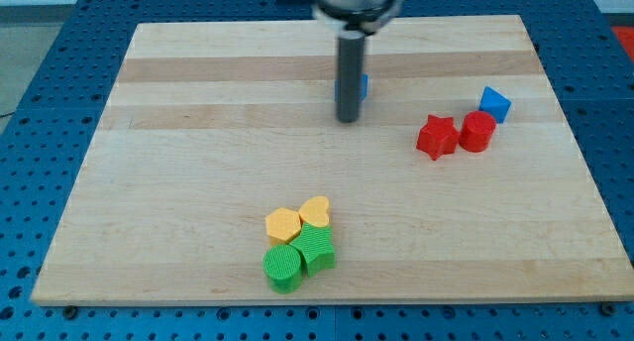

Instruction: Push blue cube closer to the red star

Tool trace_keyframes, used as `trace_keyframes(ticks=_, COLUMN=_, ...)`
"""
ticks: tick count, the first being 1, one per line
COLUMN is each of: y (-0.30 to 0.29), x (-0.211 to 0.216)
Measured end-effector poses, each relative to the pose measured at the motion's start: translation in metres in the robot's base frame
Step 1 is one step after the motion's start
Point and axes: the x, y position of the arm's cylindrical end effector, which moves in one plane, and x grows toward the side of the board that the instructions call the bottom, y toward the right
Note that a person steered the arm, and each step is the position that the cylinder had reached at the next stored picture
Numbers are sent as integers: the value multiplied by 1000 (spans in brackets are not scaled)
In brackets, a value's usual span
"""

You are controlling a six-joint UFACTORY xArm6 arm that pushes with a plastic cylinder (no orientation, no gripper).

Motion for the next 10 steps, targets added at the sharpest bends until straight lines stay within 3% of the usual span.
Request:
trace_keyframes(ticks=1, y=-77, x=-2)
trace_keyframes(ticks=2, y=-96, x=-51)
trace_keyframes(ticks=3, y=-57, x=-81)
trace_keyframes(ticks=4, y=30, x=-62)
trace_keyframes(ticks=5, y=64, x=-45)
trace_keyframes(ticks=6, y=12, x=-52)
trace_keyframes(ticks=7, y=-8, x=-25)
trace_keyframes(ticks=10, y=122, x=-19)
